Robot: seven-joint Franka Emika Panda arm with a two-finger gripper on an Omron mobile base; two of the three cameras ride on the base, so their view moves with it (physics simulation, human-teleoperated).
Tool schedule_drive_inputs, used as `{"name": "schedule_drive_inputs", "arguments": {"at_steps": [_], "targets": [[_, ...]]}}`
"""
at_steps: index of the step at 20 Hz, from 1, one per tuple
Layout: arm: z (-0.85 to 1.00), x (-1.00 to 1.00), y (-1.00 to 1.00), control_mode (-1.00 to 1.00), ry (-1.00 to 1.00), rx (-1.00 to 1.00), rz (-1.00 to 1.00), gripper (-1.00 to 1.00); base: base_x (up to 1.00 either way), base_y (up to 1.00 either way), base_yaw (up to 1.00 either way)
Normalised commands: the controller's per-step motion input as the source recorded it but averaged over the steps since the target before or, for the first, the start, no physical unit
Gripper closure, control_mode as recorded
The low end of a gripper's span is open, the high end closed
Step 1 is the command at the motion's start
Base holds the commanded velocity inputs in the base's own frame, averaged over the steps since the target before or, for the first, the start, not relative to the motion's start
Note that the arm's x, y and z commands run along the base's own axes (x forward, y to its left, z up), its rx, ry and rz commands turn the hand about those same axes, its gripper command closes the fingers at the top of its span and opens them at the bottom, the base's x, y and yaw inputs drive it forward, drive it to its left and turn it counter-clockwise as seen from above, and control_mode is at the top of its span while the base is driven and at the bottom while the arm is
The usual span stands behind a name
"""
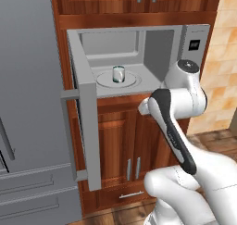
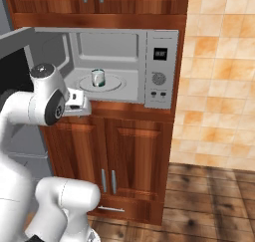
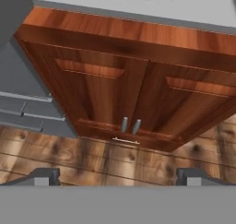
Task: Pick the mug from the counter and place it inside the microwave. Then close the microwave.
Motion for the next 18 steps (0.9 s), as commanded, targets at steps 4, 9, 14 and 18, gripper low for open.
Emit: {"name": "schedule_drive_inputs", "arguments": {"at_steps": [4, 9, 14, 18], "targets": [[0.23, -0.71, 0.00, -1.00, -0.08, 0.00, 0.00, -1.00, 0.00, 0.00, 0.00], [0.26, -0.67, 0.00, -1.00, -0.10, 0.00, 0.00, -1.00, 0.00, 0.00, 0.00], [0.33, -0.62, 0.00, -1.00, -0.15, 0.00, 0.00, -1.00, 0.00, 0.00, 0.00], [0.36, -0.63, 0.00, -1.00, -0.14, 0.00, 0.00, -1.00, 0.00, 0.00, 0.00]]}}
